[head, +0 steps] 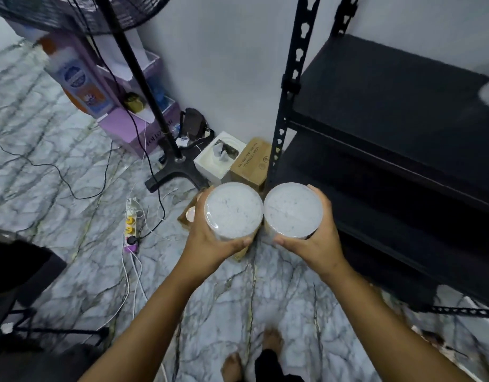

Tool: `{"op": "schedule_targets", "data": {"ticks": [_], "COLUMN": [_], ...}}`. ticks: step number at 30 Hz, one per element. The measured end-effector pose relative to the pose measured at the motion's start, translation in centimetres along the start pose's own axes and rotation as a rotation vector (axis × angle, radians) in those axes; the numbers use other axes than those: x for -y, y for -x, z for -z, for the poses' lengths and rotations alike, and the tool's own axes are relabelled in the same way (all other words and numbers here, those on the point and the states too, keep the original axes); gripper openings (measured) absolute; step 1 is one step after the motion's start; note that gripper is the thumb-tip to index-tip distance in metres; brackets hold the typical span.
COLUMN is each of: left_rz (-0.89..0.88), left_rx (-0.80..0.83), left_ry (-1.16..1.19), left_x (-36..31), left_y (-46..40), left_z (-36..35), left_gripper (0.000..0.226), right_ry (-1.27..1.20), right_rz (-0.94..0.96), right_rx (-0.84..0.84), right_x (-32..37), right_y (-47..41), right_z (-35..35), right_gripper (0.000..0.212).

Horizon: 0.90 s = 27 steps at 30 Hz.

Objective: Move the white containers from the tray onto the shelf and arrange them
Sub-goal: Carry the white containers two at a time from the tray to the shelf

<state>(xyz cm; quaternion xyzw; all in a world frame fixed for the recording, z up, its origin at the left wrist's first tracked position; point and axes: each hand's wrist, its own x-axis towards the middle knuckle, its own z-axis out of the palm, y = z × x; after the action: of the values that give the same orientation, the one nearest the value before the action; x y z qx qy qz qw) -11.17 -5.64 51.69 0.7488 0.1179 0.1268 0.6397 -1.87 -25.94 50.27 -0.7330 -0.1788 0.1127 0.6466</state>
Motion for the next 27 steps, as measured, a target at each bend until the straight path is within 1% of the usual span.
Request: {"op": "schedule_targets", "data": {"ticks": [10,14,18,22,27], "left_rz": [-0.097,-0.101,-0.106,-0.072,-0.079], "left_rx": [0.129,0.187,0.260,0.314,0.338], "left_ry": [-0.025,0.017,0.022,0.047,0.098], "left_x": [-7.0,-8.6,-9.8,-10.9,-12.7], "left_y": [2.8,3.4,3.3,3.0,3.1], "left_z": [-3.5,-6.3,-10.1,-15.1,-22.3], "left_gripper": [0.089,0.097,0.098,0.101,0.098], "right_ry": [0.027,0.009,0.010,0.020,0.025], "right_rz": [0.016,0.018,0.020,0.012,0.013], "right_rx": [-0.232,-0.299,-0.363,-0.408,-0.468], "right_x": [7.2,8.9,9.7,9.9,9.8], "right_y": [7.2,9.2,10.9,12.3,13.8], "right_z": [5.0,7.6,11.6,16.6,23.1], "right_gripper": [0.102,0.099,0.100,0.100,0.098]}}
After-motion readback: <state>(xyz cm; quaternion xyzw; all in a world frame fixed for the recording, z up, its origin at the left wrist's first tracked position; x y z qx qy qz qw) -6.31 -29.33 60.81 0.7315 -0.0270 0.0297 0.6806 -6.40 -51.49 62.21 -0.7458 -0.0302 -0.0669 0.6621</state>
